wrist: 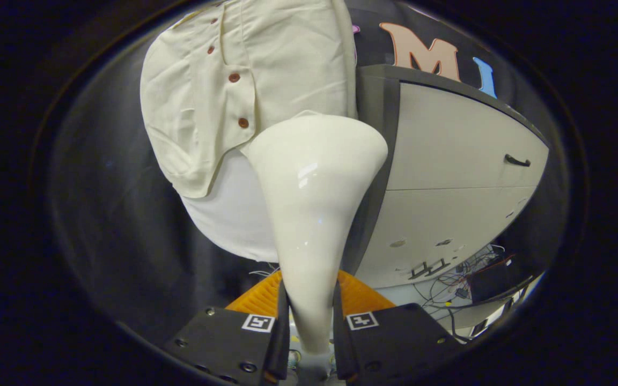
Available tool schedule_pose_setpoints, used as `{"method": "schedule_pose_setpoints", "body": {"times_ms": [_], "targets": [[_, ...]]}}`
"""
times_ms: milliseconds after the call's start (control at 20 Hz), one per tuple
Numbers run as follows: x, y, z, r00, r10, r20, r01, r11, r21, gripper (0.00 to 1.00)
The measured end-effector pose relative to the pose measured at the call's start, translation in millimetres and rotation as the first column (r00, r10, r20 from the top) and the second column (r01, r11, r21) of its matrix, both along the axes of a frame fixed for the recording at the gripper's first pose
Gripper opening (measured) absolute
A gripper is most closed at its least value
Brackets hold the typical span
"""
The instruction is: Iron the clothes twice with a garment steamer, once on the left side and once on the right side.
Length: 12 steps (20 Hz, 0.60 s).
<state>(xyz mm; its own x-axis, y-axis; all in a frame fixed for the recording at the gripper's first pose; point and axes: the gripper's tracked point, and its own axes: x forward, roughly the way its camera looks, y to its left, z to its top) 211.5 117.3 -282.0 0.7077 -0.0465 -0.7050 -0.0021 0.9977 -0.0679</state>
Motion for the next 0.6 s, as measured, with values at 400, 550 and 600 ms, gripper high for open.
{"method": "schedule_pose_setpoints", "body": {"times_ms": [400, 550, 600], "targets": [[1.3, 2.2, 8.9, 0.999, -0.004, 0.042, 0.003, 1.000, 0.007, 0.35], [1.6, 6.3, 14.5, 0.997, 0.000, 0.080, -0.001, 1.000, 0.010, 0.34], [1.1, 5.5, 16.7, 0.996, 0.010, 0.094, -0.011, 1.000, 0.007, 0.34]]}}
